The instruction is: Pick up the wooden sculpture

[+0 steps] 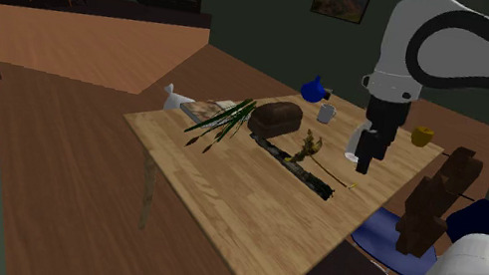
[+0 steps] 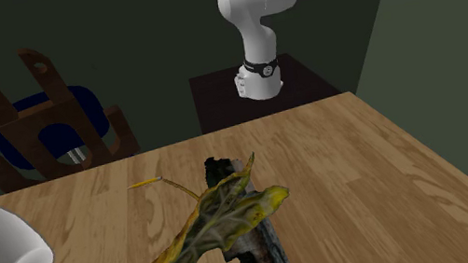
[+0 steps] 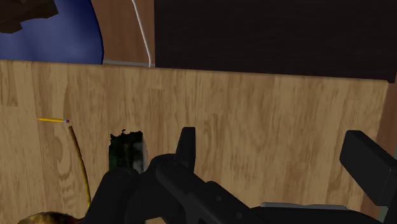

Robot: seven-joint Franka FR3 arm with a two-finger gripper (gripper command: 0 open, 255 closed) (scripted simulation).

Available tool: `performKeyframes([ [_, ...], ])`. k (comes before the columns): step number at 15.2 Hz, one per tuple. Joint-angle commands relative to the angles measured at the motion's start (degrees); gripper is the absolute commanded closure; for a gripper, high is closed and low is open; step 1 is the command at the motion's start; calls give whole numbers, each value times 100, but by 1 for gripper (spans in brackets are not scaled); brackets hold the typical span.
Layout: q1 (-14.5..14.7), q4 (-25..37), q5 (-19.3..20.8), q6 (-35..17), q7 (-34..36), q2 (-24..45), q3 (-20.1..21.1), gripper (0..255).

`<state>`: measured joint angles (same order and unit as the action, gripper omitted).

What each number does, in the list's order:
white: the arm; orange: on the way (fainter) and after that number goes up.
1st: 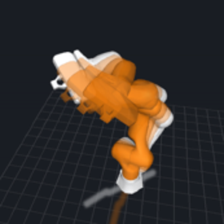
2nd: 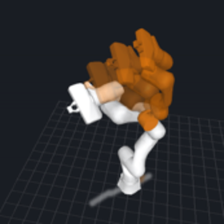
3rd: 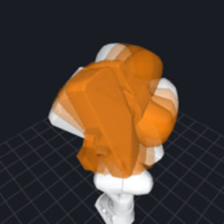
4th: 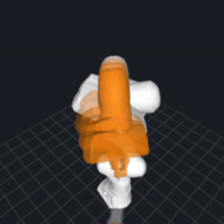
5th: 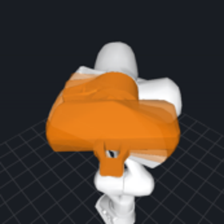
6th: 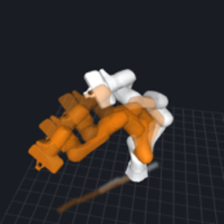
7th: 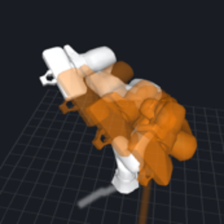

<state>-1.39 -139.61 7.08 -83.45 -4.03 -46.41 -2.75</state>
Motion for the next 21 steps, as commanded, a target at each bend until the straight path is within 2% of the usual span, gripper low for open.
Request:
performKeyframes([
  [1,0,0,0,0,0,0,0,0],
  [11,-210,-602,896,-2387,539,1365,196,0],
  [16,-432,-524,1534,-3458,1011,2344,297,0],
  [21,-700,-175,2363,-4301,1659,3425,398,0],
])
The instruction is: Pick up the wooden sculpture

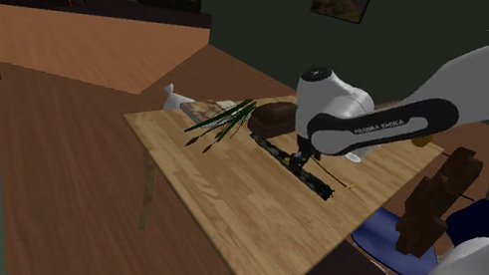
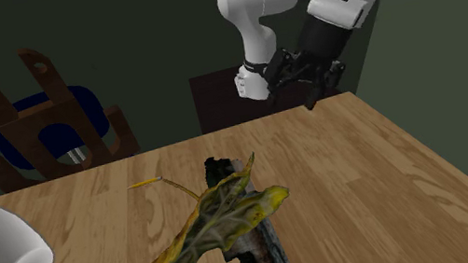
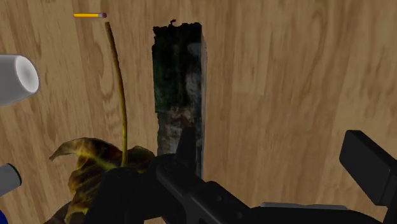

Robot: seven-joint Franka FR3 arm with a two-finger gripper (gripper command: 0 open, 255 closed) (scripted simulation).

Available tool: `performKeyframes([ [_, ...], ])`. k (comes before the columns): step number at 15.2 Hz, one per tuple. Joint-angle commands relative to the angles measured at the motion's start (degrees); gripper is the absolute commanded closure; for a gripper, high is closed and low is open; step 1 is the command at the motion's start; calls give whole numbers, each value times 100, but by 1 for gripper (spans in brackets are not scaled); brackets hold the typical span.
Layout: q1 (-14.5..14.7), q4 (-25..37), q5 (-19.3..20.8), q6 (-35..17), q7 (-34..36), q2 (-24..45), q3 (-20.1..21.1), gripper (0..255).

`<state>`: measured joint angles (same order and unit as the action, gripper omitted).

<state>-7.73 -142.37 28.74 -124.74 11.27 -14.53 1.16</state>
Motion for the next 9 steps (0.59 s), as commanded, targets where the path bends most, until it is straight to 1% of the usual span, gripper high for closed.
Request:
performKeyframes([
  [1,-114,203,386,-303,277,458,19,0],
  [5,-255,711,1180,-698,900,1343,19,0],
  [9,-297,1357,1952,-910,1494,2211,-69,0],
])
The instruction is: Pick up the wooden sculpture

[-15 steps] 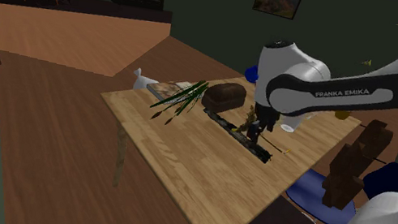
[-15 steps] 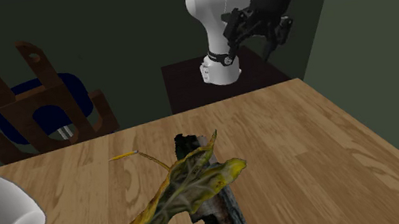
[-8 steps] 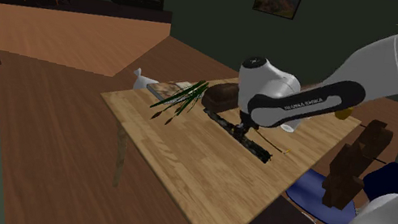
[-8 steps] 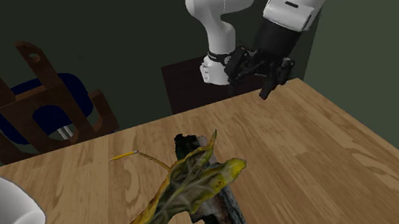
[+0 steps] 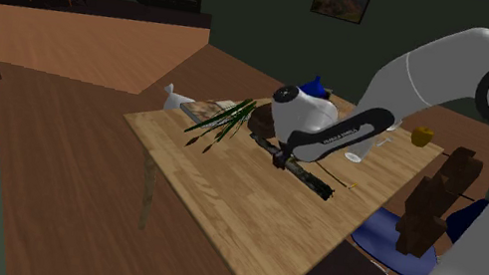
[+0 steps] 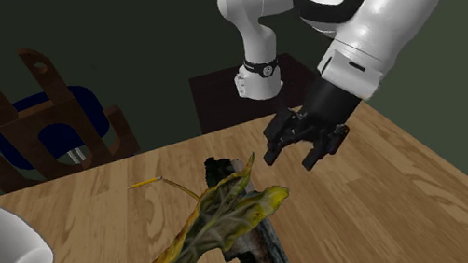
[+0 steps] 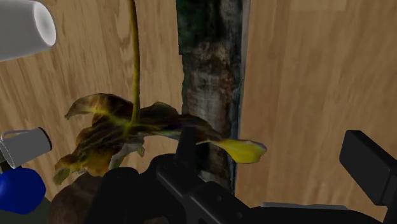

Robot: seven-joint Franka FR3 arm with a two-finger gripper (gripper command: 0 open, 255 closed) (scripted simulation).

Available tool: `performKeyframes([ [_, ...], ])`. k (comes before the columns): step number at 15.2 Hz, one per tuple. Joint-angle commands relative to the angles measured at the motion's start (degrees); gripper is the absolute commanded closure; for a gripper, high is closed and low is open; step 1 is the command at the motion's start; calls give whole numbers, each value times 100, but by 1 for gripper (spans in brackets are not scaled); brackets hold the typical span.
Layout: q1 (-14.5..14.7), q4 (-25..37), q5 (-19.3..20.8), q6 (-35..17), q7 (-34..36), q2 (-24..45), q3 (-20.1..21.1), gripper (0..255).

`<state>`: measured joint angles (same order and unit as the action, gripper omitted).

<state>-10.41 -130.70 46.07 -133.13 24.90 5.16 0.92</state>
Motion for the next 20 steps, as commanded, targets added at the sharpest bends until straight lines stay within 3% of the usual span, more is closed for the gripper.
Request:
performKeyframes([
  [1,-25,370,396,-102,266,455,-78,0],
  [7,56,1502,1225,-172,865,1630,-323,0],
  [16,99,1567,1518,-415,1291,2073,-412,0],
  [17,98,1567,1521,-418,1293,2075,-413,255],
  [20,101,1561,1519,-414,1294,2069,-411,255],
])
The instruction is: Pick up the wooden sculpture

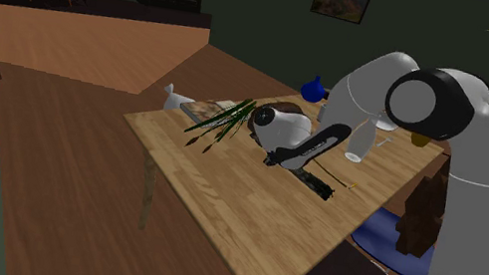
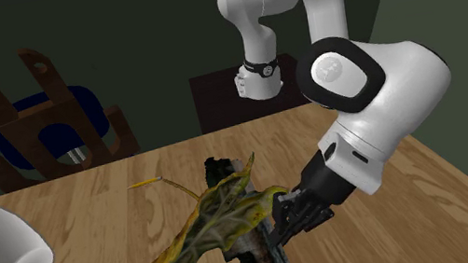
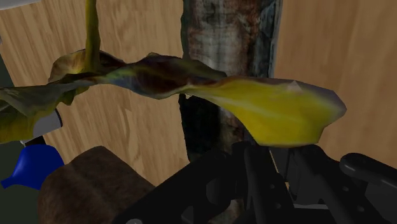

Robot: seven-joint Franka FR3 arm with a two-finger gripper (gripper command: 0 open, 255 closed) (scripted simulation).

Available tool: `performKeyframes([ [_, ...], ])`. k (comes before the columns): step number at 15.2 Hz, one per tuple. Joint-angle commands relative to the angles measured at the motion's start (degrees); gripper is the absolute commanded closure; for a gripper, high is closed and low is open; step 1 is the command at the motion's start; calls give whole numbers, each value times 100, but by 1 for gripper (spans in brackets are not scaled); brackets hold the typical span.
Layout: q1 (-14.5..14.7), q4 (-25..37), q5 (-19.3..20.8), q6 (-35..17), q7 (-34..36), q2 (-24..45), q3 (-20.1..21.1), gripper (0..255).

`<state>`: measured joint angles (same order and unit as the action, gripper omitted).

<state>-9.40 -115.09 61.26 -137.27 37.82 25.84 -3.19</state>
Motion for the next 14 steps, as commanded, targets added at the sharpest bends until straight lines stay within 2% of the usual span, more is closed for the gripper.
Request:
performKeyframes([
  [1,1,0,1,-1,2,2,0,255],
  [6,-2,6,-1,-1,-3,5,0,255],
  [14,-44,-61,-311,255,-452,-462,90,255],
])
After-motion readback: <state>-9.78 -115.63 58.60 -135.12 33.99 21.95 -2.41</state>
